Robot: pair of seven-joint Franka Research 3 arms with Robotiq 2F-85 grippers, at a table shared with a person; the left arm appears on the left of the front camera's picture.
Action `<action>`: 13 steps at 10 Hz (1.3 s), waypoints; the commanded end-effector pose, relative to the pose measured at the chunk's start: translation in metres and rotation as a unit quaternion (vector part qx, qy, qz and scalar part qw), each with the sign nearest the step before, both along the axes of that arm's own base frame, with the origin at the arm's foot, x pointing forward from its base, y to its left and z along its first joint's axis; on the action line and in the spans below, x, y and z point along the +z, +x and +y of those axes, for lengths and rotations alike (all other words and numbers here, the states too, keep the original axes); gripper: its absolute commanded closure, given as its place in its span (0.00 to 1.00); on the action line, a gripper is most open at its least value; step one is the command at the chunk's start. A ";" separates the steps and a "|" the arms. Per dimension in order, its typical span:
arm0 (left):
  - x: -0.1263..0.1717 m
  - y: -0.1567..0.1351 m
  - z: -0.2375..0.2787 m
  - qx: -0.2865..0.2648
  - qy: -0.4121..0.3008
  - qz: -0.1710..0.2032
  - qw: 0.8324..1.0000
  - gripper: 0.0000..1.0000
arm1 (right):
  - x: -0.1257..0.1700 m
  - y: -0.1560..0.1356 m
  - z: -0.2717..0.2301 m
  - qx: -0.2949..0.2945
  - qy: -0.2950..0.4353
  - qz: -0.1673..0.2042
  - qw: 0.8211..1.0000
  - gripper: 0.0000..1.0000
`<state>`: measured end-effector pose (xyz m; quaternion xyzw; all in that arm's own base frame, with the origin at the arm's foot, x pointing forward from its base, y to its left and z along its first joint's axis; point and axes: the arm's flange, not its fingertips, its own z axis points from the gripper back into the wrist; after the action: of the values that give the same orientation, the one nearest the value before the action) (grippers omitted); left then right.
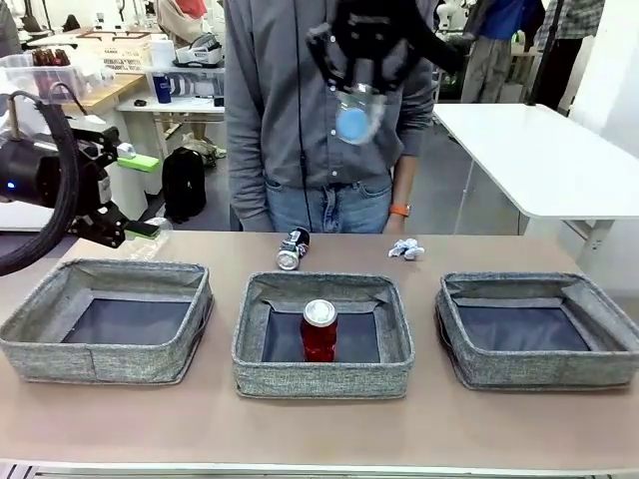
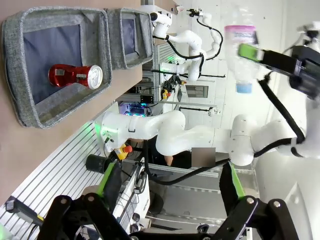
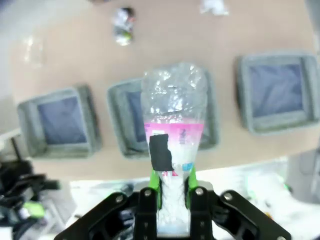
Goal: Sort the waste into the appropriate baskets.
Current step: Pick up the waste item pointed out by the person.
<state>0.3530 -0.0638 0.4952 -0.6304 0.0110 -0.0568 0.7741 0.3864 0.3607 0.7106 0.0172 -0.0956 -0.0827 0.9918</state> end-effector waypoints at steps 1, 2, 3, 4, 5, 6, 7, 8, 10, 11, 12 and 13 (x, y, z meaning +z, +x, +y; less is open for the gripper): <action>-0.001 -0.002 0.001 -0.002 -0.001 -0.009 1.000 0.00 | 0.029 -0.005 0.015 0.109 0.018 -0.089 0.990 0.78; -0.001 -0.002 0.001 -0.002 -0.001 -0.009 1.000 0.00 | 0.038 -0.012 0.016 0.119 0.014 -0.092 0.988 0.78; -0.001 -0.002 0.001 -0.002 -0.001 -0.009 1.000 0.00 | 0.044 -0.015 0.012 0.116 0.010 -0.099 0.988 0.78; -0.001 -0.002 0.001 -0.002 -0.001 -0.009 1.000 0.00 | 0.046 -0.017 0.007 0.126 0.009 -0.094 0.988 0.78; -0.001 -0.002 0.001 -0.002 -0.001 -0.009 1.000 0.00 | 0.045 -0.018 0.005 0.136 0.012 -0.090 0.986 0.78; -0.001 -0.002 0.001 -0.002 -0.001 -0.009 1.000 0.00 | 0.045 -0.018 0.004 0.137 0.011 -0.093 0.986 0.78; -0.001 -0.002 0.001 -0.002 -0.001 -0.009 1.000 0.00 | 0.046 -0.016 0.003 0.137 0.011 -0.092 0.986 0.78; -0.001 -0.002 0.001 -0.002 -0.001 -0.009 1.000 0.00 | 0.046 -0.013 0.003 0.127 0.011 -0.091 0.988 0.78; -0.001 -0.002 0.001 -0.002 -0.001 -0.009 1.000 0.00 | 0.053 -0.011 0.010 0.124 0.004 -0.091 0.988 0.78; -0.001 -0.002 0.001 -0.002 -0.001 -0.009 1.000 0.00 | 0.053 -0.011 0.010 0.124 0.004 -0.091 0.988 0.78; -0.001 -0.002 0.001 -0.002 -0.001 -0.009 1.000 0.00 | 0.053 -0.011 0.010 0.124 0.004 -0.091 0.988 0.78; -0.001 -0.002 0.001 -0.002 -0.001 -0.009 1.000 0.00 | 0.053 -0.011 0.010 0.124 0.004 -0.091 0.988 0.78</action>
<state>0.3530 -0.0636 0.4953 -0.6304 0.0107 -0.0567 0.7742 0.3769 0.3708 0.7616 0.0399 -0.1801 0.0420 0.9819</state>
